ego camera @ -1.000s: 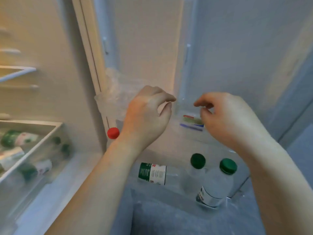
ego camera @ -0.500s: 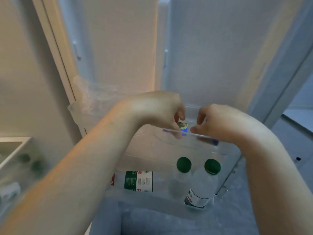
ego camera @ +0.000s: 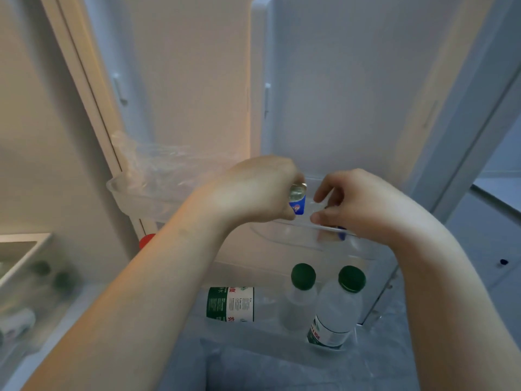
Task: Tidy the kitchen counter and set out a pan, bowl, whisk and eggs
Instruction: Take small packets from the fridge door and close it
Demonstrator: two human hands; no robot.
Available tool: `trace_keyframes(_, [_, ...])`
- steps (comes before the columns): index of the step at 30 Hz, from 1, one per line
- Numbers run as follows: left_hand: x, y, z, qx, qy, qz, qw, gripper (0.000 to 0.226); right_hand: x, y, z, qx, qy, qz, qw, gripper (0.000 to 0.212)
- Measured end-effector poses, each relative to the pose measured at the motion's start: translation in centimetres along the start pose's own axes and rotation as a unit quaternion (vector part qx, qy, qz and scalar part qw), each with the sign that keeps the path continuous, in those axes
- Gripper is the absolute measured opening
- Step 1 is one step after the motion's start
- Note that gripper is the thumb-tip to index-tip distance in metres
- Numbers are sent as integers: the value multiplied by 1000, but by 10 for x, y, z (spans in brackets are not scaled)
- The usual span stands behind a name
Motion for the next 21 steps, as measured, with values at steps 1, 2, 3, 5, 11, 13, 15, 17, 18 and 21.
trace_keyframes(1, [-1,-1,-1,10,4,-18,1000,34,1,0,0,3,8,5,1000,24])
trace_keyframes(2, [-2,-2,-3,17,7,-38,999,34,2,0,-1,5,16,6,1000,28])
trace_keyframes(3, [-2,-3,-4,23,9,-57,998,32,2,0,-2,7,24,7,1000,30])
trace_keyframes(5, [-3,-4,-7,33,10,-85,996,32,3,0,-3,10,34,9,999,32])
trace_keyframes(11, [-5,-9,-14,62,51,-153,985,42,3,-3,-6,11,35,-20,999,14])
trace_keyframes(13, [-5,-10,-15,64,58,-163,983,45,2,-5,-6,21,32,-30,999,9])
trace_keyframes(15, [-6,-10,-16,67,67,-176,980,48,3,-6,-6,31,39,-39,998,6])
trace_keyframes(17, [-6,-11,-17,72,91,-201,973,48,7,-7,-8,29,73,-29,997,4])
trace_keyframes(18, [-4,-12,-19,78,106,-215,968,48,7,-8,-8,30,92,-22,995,4])
trace_keyframes(21, [4,-15,-27,88,168,-260,947,43,7,-17,-8,50,131,-17,990,7])
Point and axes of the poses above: each hand's wrist, its own z-axis towards the middle knuckle, its own x-axis out of the back of the hand, y = z × x, the point moved 4 cm from there along z, towards the middle knuckle, and after that the axes turned 4 degrees about z, right-handed, at the moved point
